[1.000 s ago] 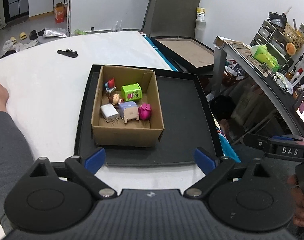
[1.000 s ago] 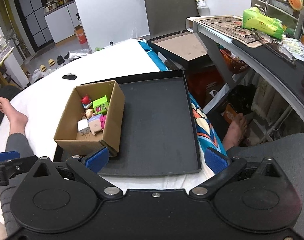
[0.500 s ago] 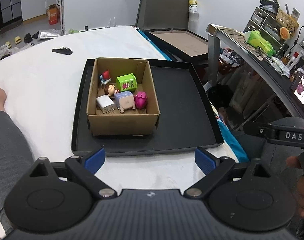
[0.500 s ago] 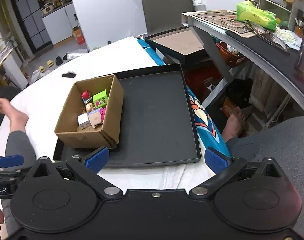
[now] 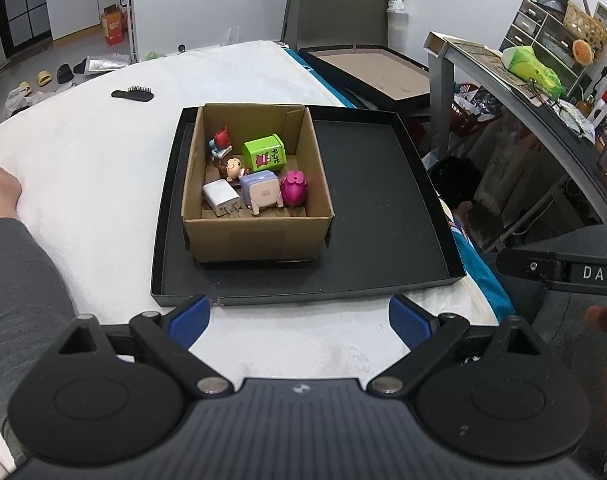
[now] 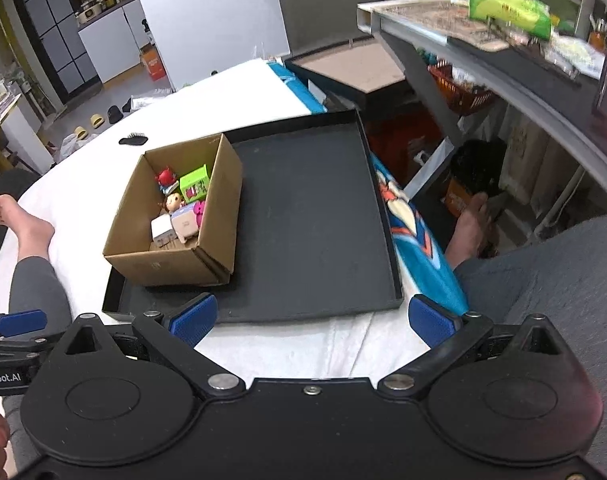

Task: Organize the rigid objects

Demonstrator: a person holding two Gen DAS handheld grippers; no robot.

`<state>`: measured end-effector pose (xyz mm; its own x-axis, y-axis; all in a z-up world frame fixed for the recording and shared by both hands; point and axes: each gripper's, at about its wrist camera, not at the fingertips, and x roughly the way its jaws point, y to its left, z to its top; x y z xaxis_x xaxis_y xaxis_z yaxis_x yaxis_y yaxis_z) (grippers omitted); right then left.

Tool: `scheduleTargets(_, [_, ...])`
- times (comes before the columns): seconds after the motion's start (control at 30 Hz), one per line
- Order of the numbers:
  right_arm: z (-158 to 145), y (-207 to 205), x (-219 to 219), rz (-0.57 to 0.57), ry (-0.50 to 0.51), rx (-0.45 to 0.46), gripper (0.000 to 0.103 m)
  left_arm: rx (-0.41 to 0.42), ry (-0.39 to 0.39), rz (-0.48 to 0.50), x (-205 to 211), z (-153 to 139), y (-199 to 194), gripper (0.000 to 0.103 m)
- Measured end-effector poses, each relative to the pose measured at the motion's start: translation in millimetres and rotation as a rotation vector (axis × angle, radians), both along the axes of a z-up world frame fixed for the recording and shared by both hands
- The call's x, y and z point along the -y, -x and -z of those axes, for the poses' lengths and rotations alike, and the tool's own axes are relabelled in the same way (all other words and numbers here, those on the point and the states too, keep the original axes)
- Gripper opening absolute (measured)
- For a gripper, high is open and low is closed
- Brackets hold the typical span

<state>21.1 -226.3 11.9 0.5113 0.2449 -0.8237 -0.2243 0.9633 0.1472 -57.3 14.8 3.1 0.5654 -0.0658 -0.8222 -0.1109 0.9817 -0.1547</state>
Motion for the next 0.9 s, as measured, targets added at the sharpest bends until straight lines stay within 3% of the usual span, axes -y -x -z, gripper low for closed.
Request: scheduleTargets(0.9, [8, -2, -3, -0.014, 0.014, -0.014, 0.103, -0.020, -0.006, -0.002, 5, 7, -10, 0.095])
